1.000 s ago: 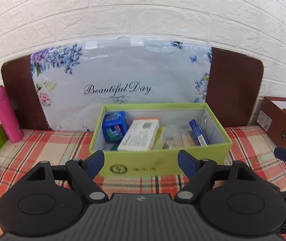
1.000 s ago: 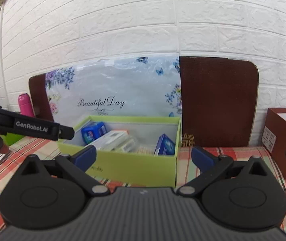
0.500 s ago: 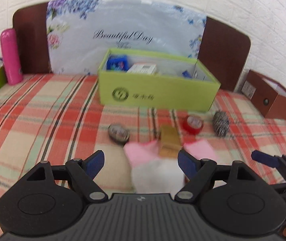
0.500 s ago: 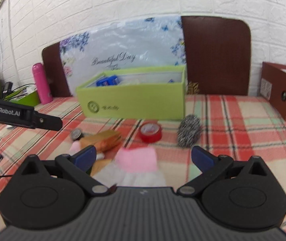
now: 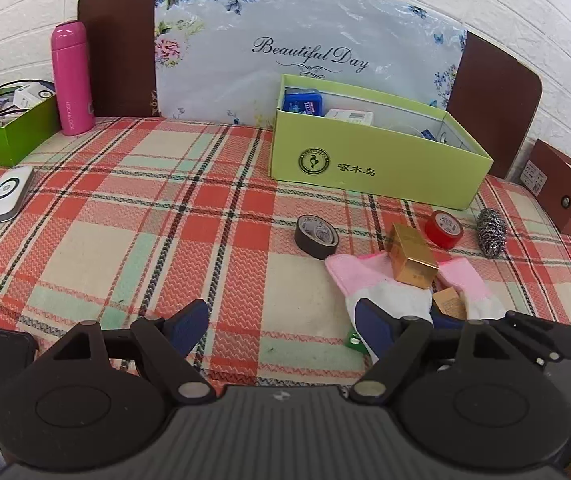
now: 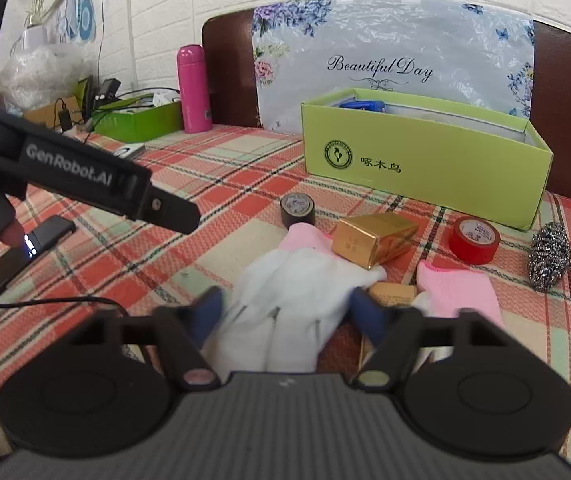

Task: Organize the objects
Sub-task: 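Grasp the white glove with the right tool and lift it, then grasp the tan cardboard box with the left tool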

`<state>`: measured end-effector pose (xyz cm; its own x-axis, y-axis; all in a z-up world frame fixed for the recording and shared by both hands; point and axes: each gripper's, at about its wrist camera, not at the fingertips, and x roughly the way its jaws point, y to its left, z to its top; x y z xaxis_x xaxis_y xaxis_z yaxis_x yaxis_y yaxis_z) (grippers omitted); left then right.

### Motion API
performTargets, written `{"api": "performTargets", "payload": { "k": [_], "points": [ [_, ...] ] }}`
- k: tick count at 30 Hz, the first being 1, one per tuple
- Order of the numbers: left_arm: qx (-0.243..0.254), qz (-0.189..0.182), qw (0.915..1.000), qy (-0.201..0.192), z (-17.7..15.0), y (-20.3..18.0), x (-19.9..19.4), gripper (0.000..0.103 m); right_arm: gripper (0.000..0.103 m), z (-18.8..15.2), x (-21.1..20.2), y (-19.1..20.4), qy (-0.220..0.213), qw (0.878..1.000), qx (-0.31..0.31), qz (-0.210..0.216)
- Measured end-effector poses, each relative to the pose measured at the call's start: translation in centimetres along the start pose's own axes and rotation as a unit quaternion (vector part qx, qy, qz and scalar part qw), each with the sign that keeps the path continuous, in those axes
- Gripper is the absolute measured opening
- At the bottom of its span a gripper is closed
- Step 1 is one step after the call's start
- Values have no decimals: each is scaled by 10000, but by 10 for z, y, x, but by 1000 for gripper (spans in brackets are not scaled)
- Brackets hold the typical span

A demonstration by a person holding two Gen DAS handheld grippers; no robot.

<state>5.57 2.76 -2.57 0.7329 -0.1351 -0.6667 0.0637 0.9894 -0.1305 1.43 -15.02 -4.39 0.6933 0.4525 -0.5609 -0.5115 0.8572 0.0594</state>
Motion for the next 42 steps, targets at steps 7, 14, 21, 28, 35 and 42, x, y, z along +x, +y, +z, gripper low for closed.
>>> {"api": "performTargets", "payload": {
  "k": [7, 14, 21, 28, 35, 42],
  "points": [
    [227, -352, 9991, -30, 8, -22, 9, 83, 10, 10, -56, -44, -632, 9965, 528, -166],
    [514, -882, 9947, -95, 25, -75, 41, 83, 10, -10, -99, -93, -679, 9871, 1024, -1030],
    [309, -1255, 9905, 477, 36, -114, 93, 84, 10, -37, -108, -117, -381, 9780, 1262, -1619],
    [342, -1146, 9891, 862, 41, -139, 130, 84, 12, -52, -109, -127, -218, 9721, 1495, -1793],
    [1062, -1031, 9865, 704, 49, -146, 135, 49, 22, -50, -104, -126, -201, 9752, 1438, -1669],
    [925, -880, 9897, 645, 44, -121, 126, 49, 43, -47, -90, -130, -130, 9780, 1422, -1523]
  ]
}}
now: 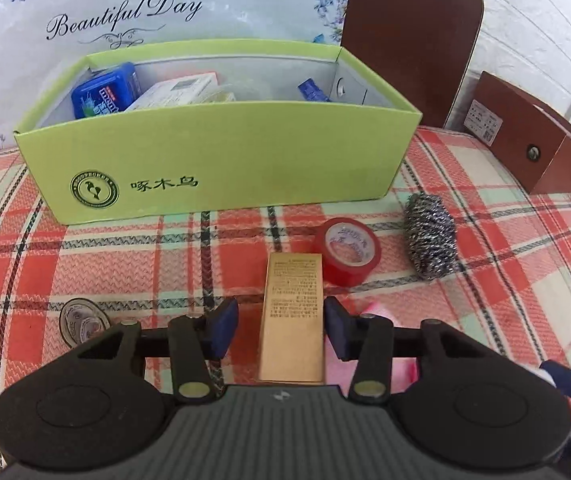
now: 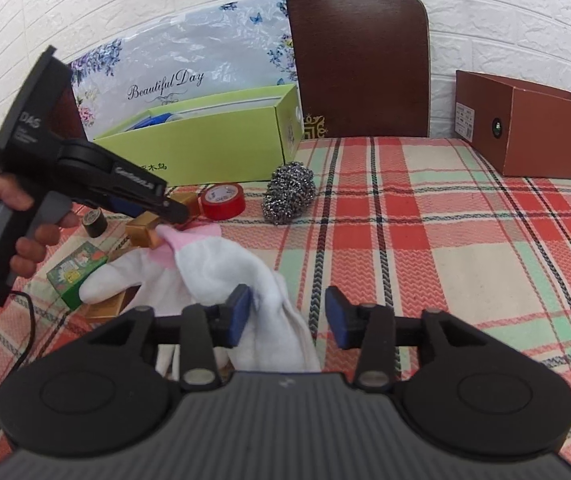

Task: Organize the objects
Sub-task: 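Grasp the tan cardboard box with the left tool, then carry the glove and tan box into the lime-green box and release both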

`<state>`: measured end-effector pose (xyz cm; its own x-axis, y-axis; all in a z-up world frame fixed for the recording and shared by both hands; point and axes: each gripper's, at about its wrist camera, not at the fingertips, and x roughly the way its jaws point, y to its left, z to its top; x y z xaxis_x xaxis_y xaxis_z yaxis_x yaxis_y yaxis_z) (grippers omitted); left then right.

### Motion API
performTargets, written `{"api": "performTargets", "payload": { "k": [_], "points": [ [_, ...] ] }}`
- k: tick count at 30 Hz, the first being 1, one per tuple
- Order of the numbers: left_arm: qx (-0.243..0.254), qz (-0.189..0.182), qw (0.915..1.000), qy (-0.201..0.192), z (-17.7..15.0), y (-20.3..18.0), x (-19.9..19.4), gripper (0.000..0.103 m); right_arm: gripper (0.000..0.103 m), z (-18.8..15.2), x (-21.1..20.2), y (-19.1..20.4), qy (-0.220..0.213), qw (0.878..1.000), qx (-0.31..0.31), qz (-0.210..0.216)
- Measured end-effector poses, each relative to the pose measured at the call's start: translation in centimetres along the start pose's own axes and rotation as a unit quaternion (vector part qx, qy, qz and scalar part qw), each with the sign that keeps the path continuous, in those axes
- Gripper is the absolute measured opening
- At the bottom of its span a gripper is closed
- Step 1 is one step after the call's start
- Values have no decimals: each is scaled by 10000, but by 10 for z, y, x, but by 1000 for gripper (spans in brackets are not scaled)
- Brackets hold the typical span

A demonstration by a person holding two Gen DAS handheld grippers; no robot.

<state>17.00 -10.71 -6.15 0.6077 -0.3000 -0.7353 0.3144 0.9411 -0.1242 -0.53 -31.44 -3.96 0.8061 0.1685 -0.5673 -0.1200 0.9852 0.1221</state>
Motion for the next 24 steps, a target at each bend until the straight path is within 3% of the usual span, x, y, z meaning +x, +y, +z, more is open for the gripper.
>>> {"api": "performTargets", "payload": {
  "k": [3, 5, 8, 10, 15, 24],
  "points": [
    [-21, -17, 10000, -37, -1, 3, 3, 47, 43, 1, 3, 4, 8, 10000, 2, 75],
    [-3, -74, 10000, -51, -1, 3, 3, 37, 43, 0, 3, 5, 25, 9999, 0, 155],
    [-57, -151, 9999, -55, -2, 6, -2, 33, 18, 2, 2, 1, 125, 9989, 191, 413],
    [-123, -227, 9997, -48, -4, 8, -6, 33, 15, 5, -1, -1, 135, 9971, 387, 638],
    [-162, -399, 9988, -253, -4, 11, -29, 33, 11, 21, -11, 4, -95, 9944, 462, 942],
    [-21, -525, 9931, -1051, 21, 18, -84, 33, 11, 81, -18, 18, -894, 9889, 216, 1163]
  ]
}}
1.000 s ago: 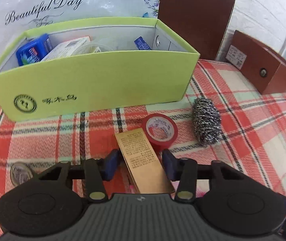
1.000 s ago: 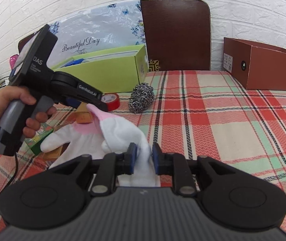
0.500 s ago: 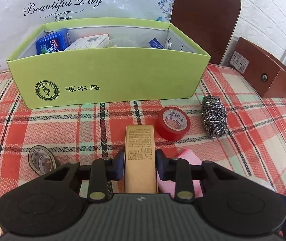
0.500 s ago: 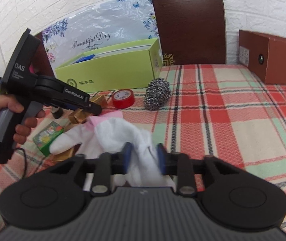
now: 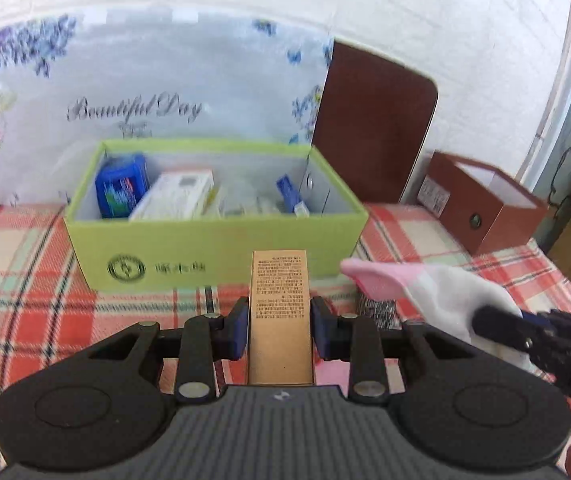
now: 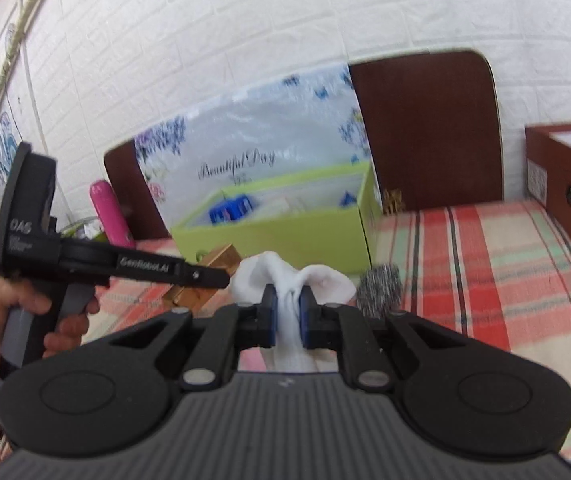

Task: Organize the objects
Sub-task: 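Carry the glove and tan box into the lime-green box and release both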

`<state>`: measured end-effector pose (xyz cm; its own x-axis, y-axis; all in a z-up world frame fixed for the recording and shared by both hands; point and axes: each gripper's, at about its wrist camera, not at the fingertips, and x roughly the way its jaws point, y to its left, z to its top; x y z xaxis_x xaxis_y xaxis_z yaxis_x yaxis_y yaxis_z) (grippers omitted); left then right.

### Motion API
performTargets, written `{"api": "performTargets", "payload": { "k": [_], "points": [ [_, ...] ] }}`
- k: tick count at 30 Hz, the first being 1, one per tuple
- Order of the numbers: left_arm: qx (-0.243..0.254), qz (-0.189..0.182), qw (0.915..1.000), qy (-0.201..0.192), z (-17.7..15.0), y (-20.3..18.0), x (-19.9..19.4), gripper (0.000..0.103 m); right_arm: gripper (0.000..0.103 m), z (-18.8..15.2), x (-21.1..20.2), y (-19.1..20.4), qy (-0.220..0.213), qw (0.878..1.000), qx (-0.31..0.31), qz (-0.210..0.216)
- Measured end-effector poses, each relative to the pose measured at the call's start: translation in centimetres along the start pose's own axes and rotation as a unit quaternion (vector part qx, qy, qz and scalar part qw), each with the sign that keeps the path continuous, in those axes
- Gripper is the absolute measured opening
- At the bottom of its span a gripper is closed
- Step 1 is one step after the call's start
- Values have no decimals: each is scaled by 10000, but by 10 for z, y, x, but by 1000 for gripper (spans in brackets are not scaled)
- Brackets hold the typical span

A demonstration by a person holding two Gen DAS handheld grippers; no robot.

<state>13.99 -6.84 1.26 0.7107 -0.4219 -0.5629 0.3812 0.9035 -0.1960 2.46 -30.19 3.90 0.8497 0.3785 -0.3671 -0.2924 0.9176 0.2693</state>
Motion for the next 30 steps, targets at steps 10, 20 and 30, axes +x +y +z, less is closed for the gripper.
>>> {"api": "performTargets", "payload": {
  "k": [10, 20, 30],
  "points": [
    [-94, 272, 9980, -569, 70, 27, 5, 33, 11, 72, 65, 4, -710, 9969, -286, -192],
    [-322, 580, 9968, -445, 94, 76, 84, 39, 15, 77, 185, -5, -267, 9965, -511, -608],
    [-286, 928, 9947, -347, 70, 83, 69, 76, 87, 44, 200, 4, 144, 9874, -1250, -957]
  ]
}}
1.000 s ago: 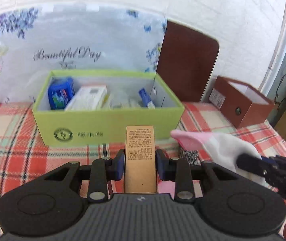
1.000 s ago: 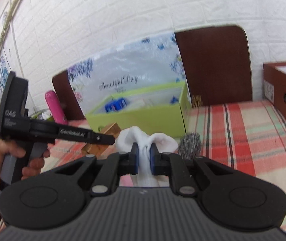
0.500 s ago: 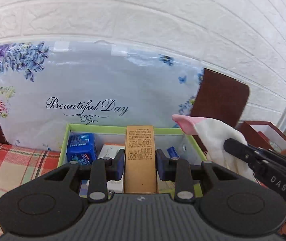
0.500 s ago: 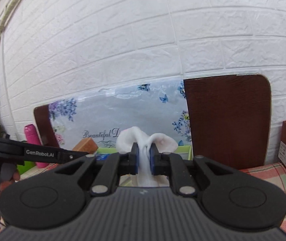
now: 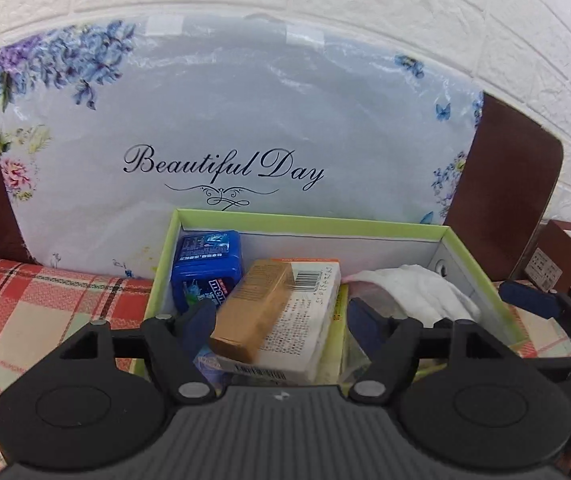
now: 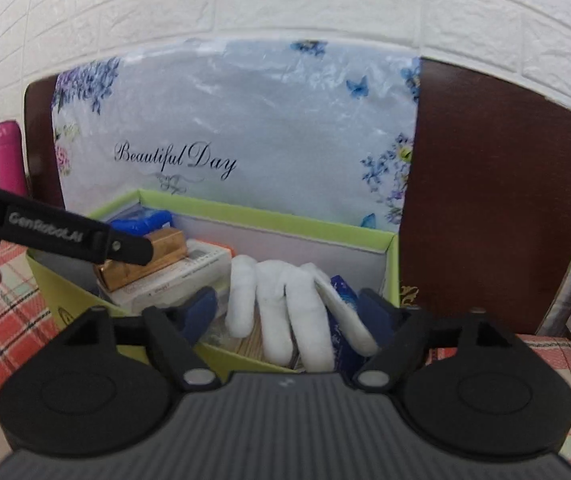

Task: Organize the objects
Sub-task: 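Carry the glove and tan box into the lime-green box and release both, then grasp the white pink-cuffed glove with the right tool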

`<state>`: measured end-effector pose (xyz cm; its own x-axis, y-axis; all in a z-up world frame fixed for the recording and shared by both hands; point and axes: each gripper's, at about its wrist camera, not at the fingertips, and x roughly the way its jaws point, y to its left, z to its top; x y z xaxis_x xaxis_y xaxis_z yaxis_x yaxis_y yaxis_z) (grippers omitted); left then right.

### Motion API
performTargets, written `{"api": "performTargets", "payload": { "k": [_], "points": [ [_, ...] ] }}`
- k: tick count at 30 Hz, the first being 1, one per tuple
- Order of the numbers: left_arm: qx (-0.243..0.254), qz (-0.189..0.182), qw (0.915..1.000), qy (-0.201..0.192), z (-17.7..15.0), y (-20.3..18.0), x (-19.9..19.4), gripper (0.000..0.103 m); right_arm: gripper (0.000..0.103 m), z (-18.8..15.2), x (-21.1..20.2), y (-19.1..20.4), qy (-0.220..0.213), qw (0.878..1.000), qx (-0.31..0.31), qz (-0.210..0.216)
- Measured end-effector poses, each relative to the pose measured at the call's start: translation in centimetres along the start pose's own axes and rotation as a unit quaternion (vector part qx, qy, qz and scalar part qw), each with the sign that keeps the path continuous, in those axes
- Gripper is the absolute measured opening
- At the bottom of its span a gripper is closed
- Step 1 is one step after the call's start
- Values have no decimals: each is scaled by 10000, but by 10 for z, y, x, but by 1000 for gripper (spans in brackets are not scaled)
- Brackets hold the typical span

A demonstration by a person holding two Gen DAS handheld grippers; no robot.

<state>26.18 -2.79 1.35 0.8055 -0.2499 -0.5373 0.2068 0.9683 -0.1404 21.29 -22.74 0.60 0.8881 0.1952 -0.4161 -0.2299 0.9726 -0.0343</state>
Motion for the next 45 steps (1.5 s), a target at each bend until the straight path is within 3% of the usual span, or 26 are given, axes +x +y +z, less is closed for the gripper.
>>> {"api": "performTargets", "payload": {
  "k": [4, 12, 18, 30, 32, 35, 45],
  "points": [
    [28, 200, 9997, 120, -4, -11, -36, 77, 103, 8, -47, -6, -439, 9986, 287, 16],
    [-69, -39, 9998, 177, -62, -27, -103, 78, 103, -13, -140, -10, -652, 9959, 602, 202],
    [-140, -254, 9981, 540, -114, -30, -118, 78, 103, -58, -175, -2, -286, 9965, 726, 285],
    [194, -382, 9933, 1076, -165, -37, -110, 78, 103, -136, -194, 7, 637, 9921, 1036, 302],
    [269, -304, 9930, 1112, -168, -39, -103, 78, 103, -138, -196, 7, 653, 9920, 1034, 326],
    [254, -243, 9927, 1152, -170, -38, -93, 69, 100, -138, -192, 8, 666, 9926, 952, 365],
    [113, 56, 9941, 1074, -168, -28, -96, 68, 86, -137, -159, 17, 902, 9929, 551, 546]
  ]
}}
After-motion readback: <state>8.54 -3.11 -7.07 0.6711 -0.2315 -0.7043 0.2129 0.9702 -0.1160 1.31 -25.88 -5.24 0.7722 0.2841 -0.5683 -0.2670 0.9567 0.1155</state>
